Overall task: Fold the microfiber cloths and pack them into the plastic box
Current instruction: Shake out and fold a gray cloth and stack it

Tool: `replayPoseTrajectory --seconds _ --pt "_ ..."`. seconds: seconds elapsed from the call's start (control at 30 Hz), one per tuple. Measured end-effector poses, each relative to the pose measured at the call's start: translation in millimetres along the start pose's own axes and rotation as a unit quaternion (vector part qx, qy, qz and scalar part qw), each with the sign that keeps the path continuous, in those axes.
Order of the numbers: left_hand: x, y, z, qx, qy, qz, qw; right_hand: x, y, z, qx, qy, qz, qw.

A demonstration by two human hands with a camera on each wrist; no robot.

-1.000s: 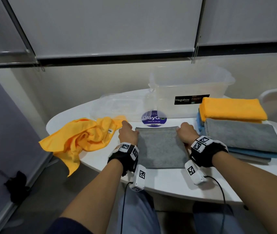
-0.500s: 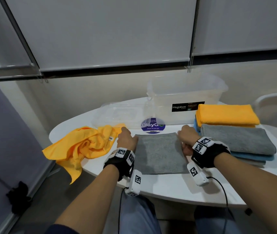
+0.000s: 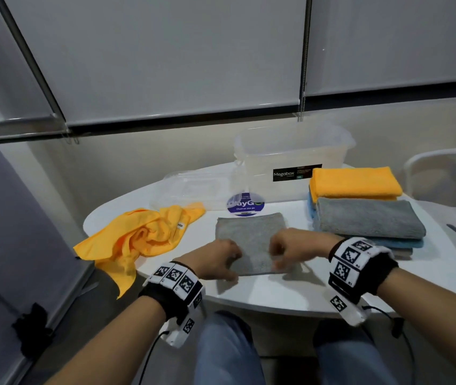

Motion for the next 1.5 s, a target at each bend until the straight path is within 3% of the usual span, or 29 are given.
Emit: replayPoseTrajectory --seconds 0.07,0.2,0.27,0.4,0.5,0.6,0.7,0.77,0.83,0.9,1.07,1.5 --pt "-6 9 3 0.026 -0.001 -0.002 1.0 -5 13 -3 -0.034 0.015 -0.002 0.999" --pt "-12 20 6 0.042 0.014 -0.076 0.996 -11 28 5 -0.128 -0.01 -0.118 0.985" --pt "-14 25 9 0.034 0.025 -0.094 0.995 -11 33 9 -0.151 -0.025 -0.144 0.978" --pt "-24 9 20 -0.048 -0.021 -0.106 0.993 -8 18 -1 -0.031 -0.009 -0.135 0.99" --pt "-26 -7 26 -0.163 -0.04 -0.137 0.976 0 3 -13 0.084 -0.013 -0.122 0.989" --pt "-23 -9 40 -0.302 -0.099 -0.214 0.923 5 -9 -22 0.24 -0.011 -0.159 0.958" --pt "-16 -1 47 -0.452 -0.143 -0.298 0.828 10 -8 -29 0.393 -0.018 -0.137 0.909" --pt "-9 4 52 -0.49 -0.17 -0.339 0.784 16 -2 -29 0.415 -0.02 -0.102 0.904" --pt "-1 10 60 -0.493 -0.194 -0.364 0.766 22 -1 -30 0.398 0.003 -0.128 0.908" --pt "8 16 67 -0.457 -0.218 -0.375 0.777 28 0 -34 0.408 0.032 -0.17 0.896" --pt "23 20 68 -0.372 -0.277 -0.382 0.799 44 8 -46 0.43 0.116 -0.193 0.874" --pt "34 27 69 -0.277 -0.347 -0.345 0.827 67 13 -55 0.354 0.195 -0.208 0.891"
Point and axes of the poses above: each hand's wrist, its own x-axis towards the middle knuckle, its own y-axis out of the palm, z = x × y, the point moved 5 cm from there along x, towards the middle knuckle, and after that the axes turned 6 degrees about y, right-handed, at the moved point
